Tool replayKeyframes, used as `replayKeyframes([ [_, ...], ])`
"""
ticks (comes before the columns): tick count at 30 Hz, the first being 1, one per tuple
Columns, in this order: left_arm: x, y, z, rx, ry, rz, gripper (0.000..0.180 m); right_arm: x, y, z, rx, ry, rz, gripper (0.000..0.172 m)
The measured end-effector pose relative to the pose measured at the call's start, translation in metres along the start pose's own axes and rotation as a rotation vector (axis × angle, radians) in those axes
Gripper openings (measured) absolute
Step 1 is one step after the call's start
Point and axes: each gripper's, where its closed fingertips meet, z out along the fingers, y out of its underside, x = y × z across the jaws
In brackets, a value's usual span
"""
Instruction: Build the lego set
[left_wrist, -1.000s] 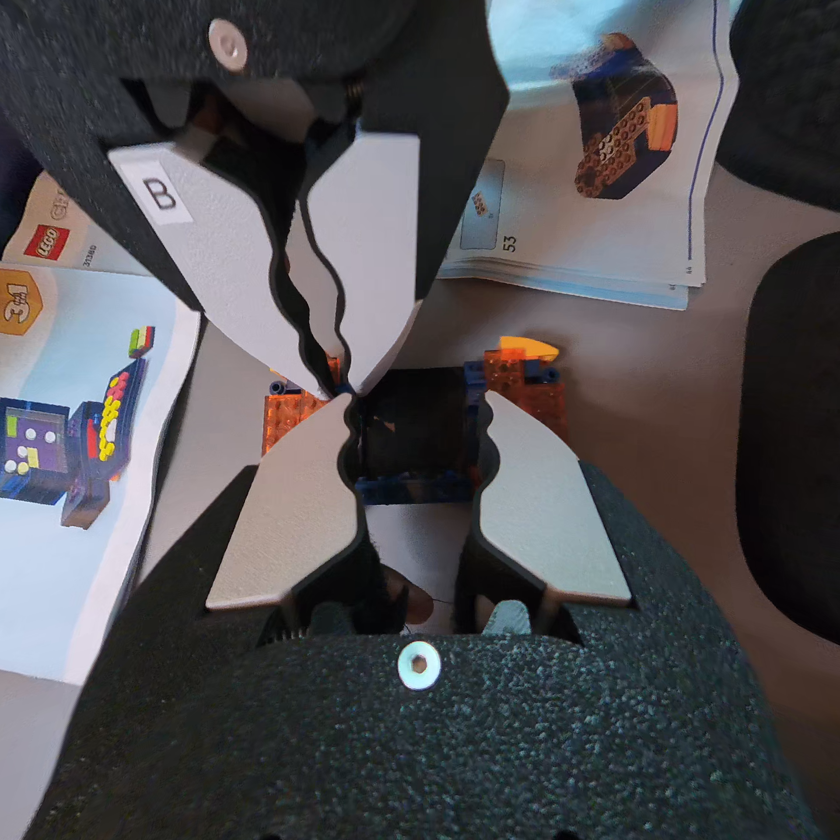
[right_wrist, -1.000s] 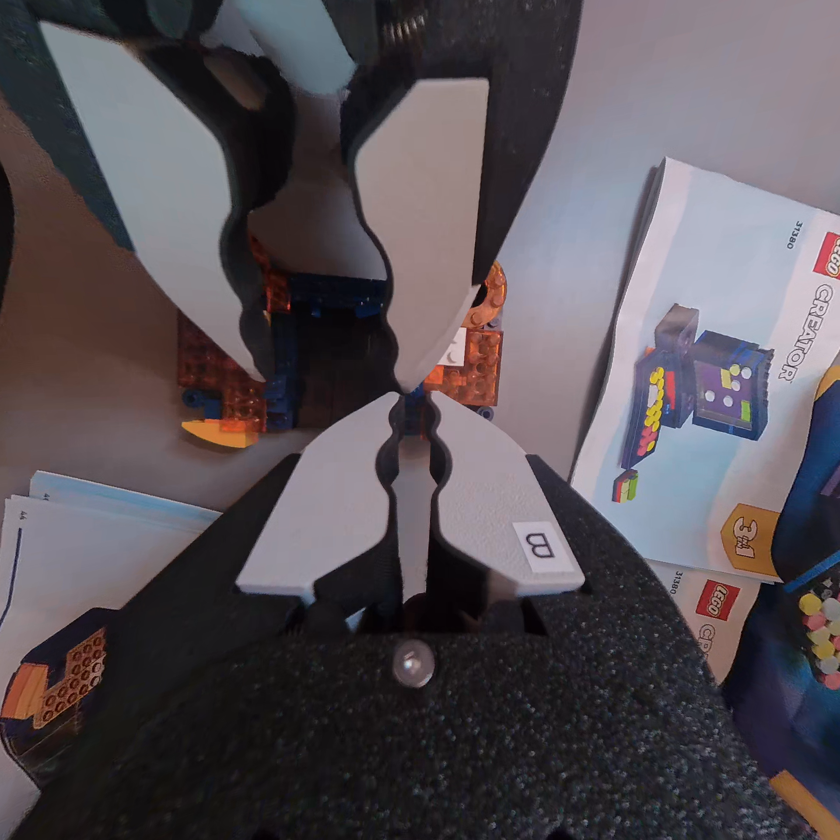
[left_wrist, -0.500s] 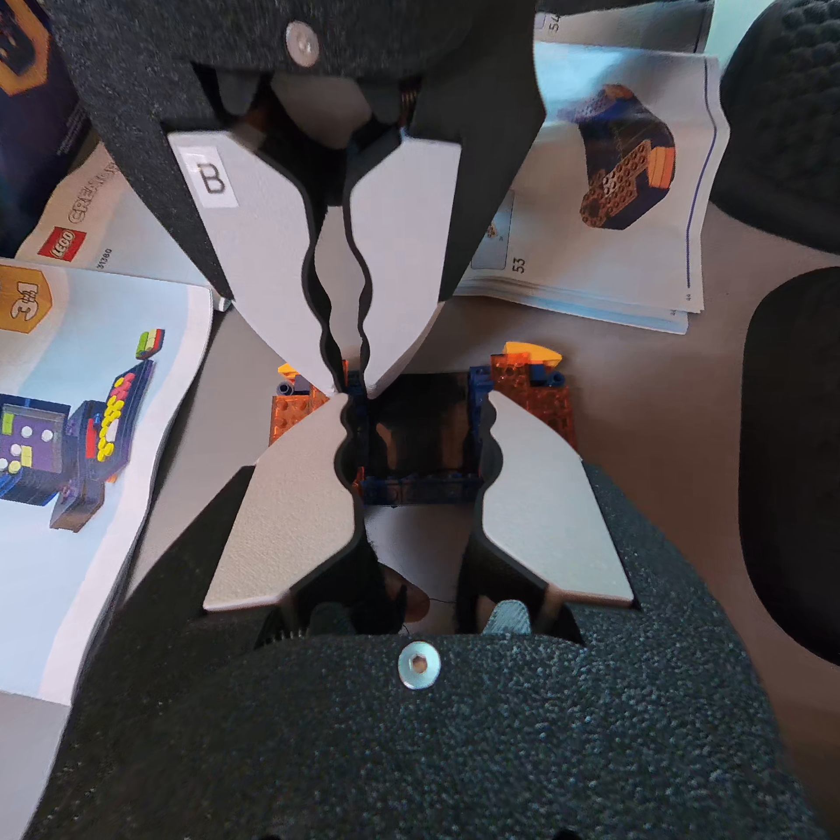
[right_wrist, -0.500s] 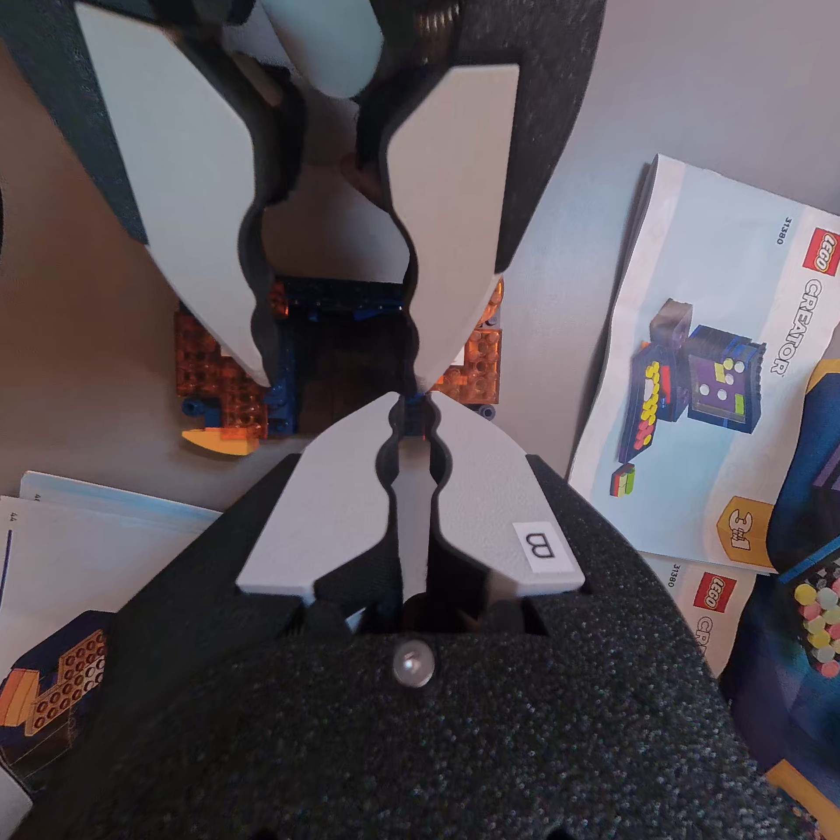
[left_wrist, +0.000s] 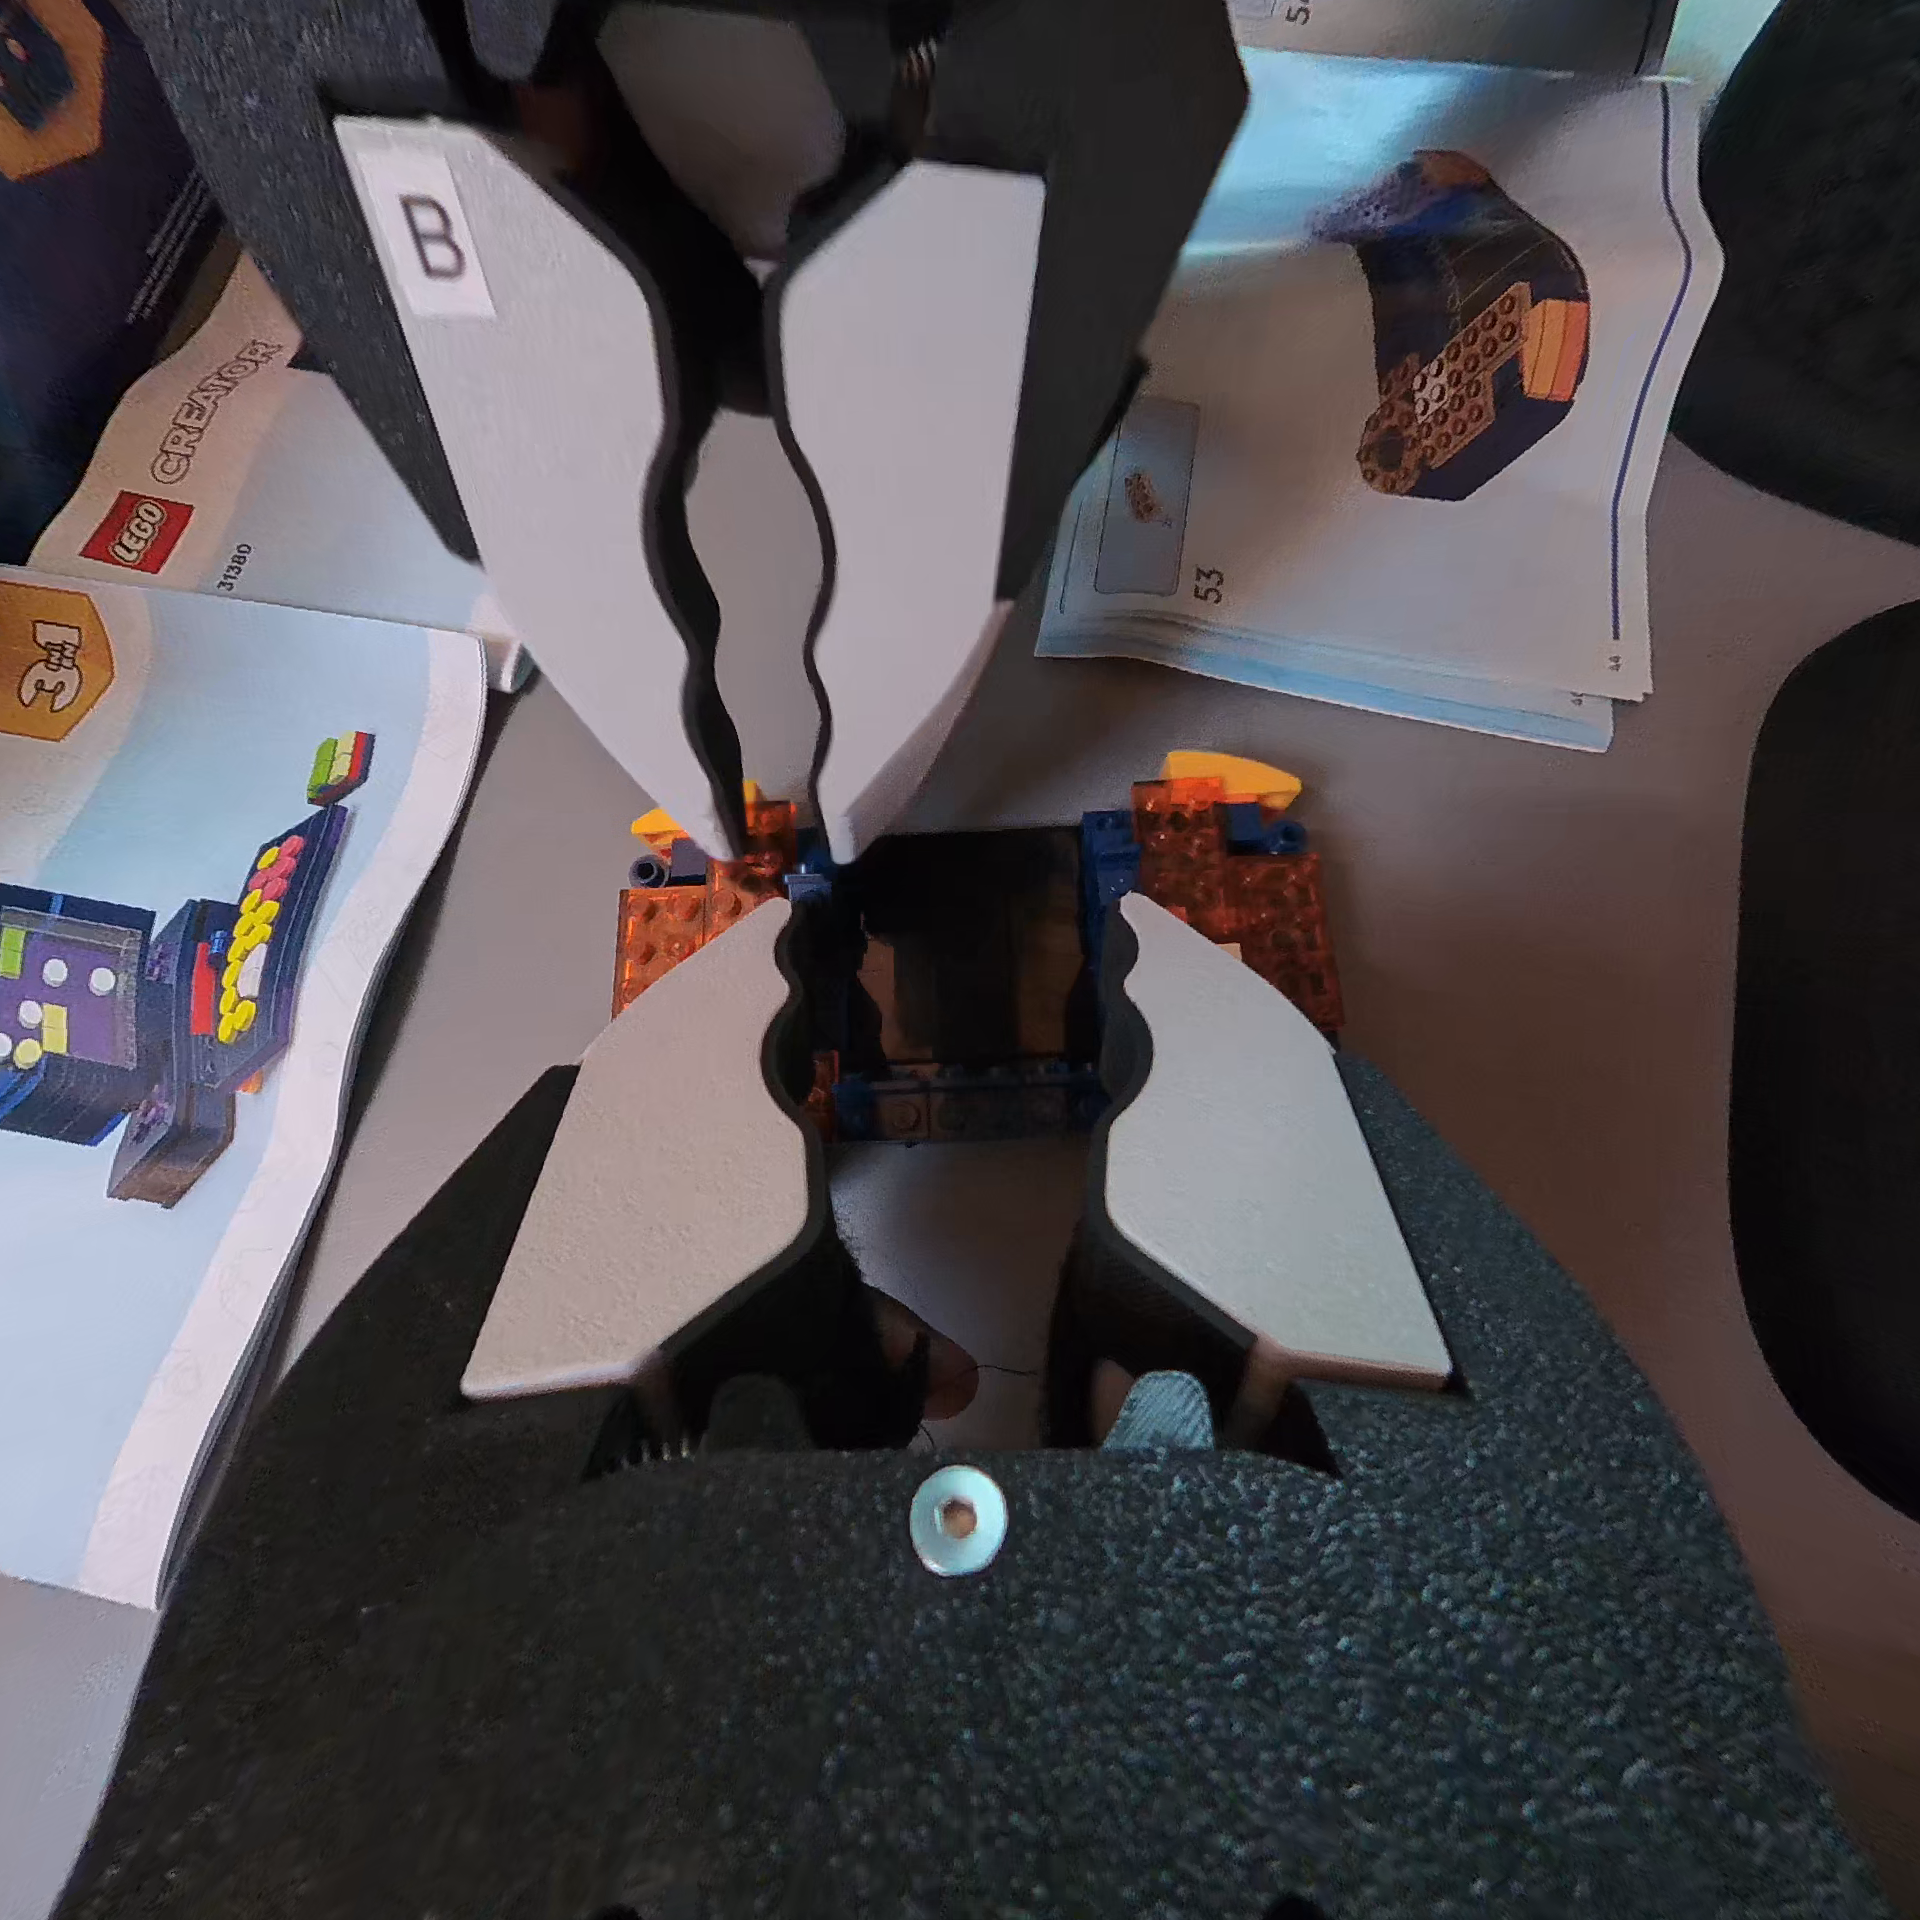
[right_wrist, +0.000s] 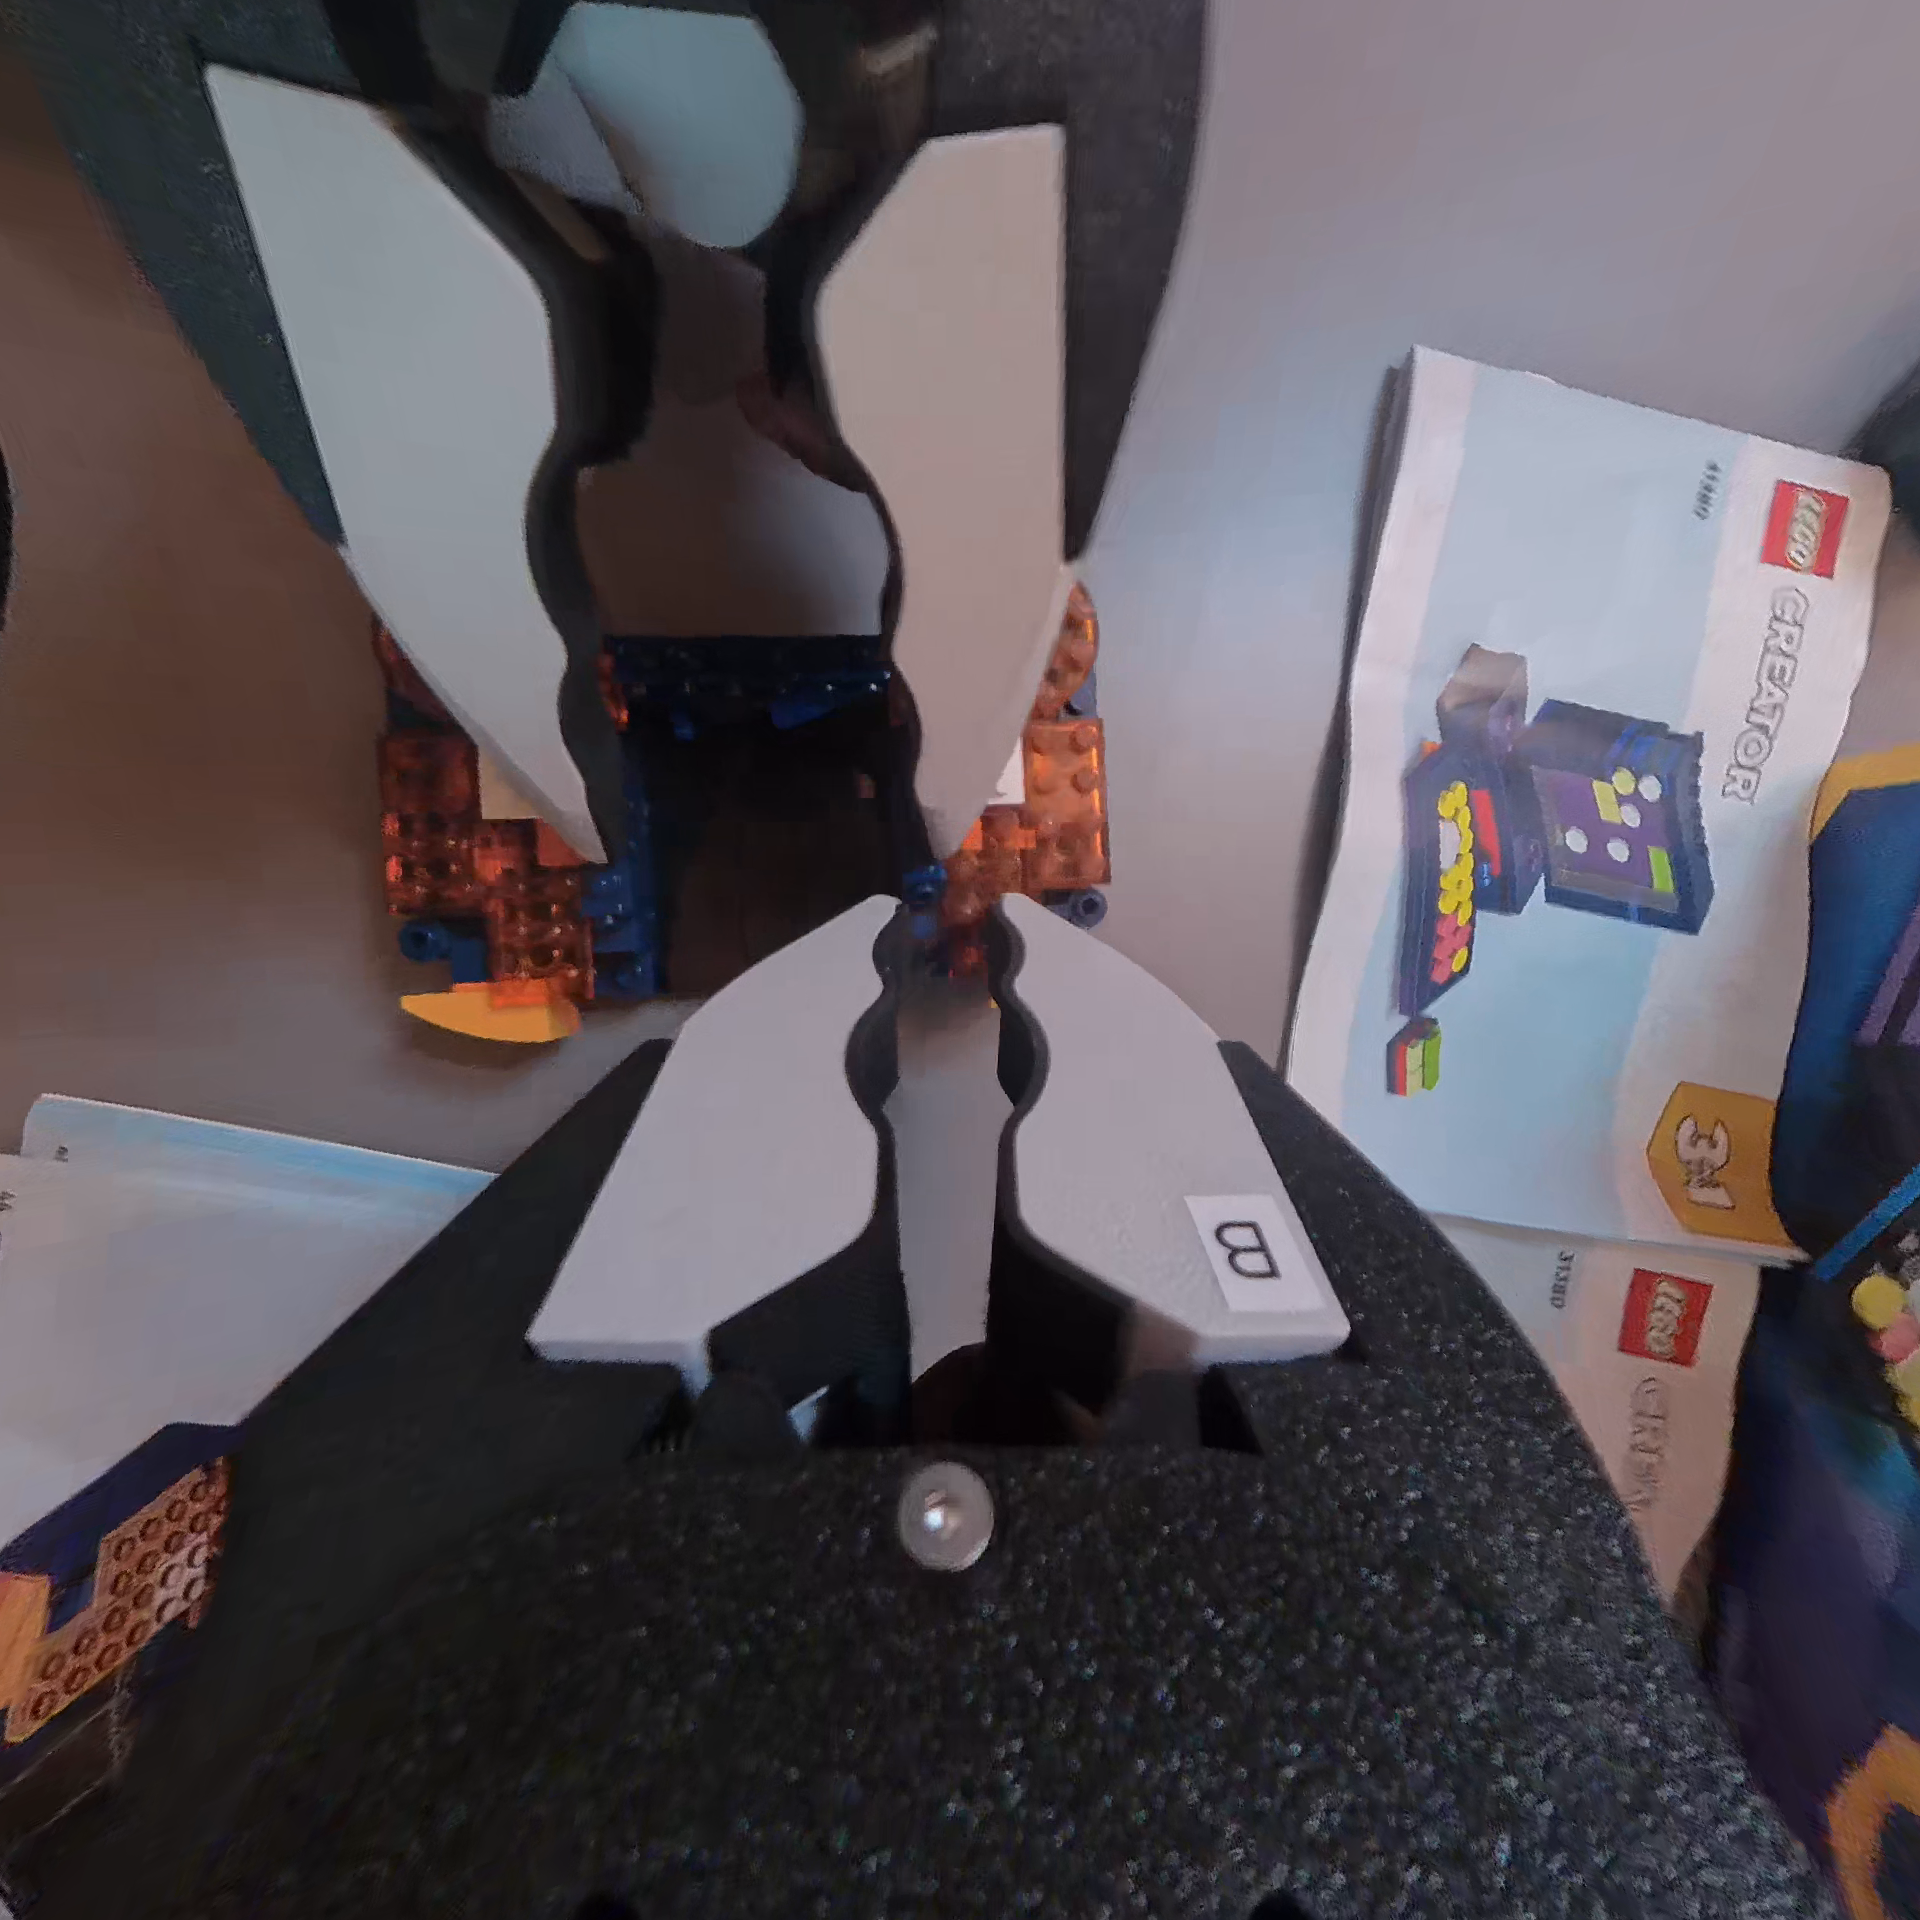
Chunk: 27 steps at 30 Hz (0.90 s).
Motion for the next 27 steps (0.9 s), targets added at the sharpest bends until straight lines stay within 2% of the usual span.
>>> replayKeyframes([
  [3, 0.0, 0.0, 0.0, -0.007, -0.003, 0.004, 0.054, 0.005, -0.002, -0.007, 0.146, -0.028, 0.126, 0.014],
  [5, 0.0, 0.0, 0.001, -0.01, -0.005, 0.006, 0.054, 0.003, -0.015, -0.015, 0.322, -0.096, 0.216, 0.011],
  [7, 0.0, 0.0, 0.001, -0.016, -0.007, 0.008, 0.054, -0.005, -0.026, -0.021, 0.471, -0.147, 0.217, 0.005],
  [10, 0.0, 0.0, 0.001, -0.028, -0.012, 0.011, 0.054, -0.002, -0.019, -0.014, 0.459, -0.047, 0.121, 0.002],
  [13, 0.0, 0.0, 0.001, -0.031, -0.013, 0.011, 0.053, -0.005, -0.018, -0.008, 0.457, -0.022, 0.061, 0.005],
  [16, 0.0, 0.0, 0.002, -0.03, -0.012, 0.011, 0.053, -0.004, -0.011, -0.001, 0.428, -0.014, 0.048, 0.005],
  [18, 0.001, -0.001, 0.002, -0.028, -0.01, 0.011, 0.053, -0.002, -0.011, -0.002, 0.451, 0.0, 0.053, 0.0],
  [27, 0.0, -0.001, 0.004, -0.023, -0.012, 0.015, 0.052, -0.002, -0.01, 0.0, 0.479, 0.016, 0.033, 0.0],
])
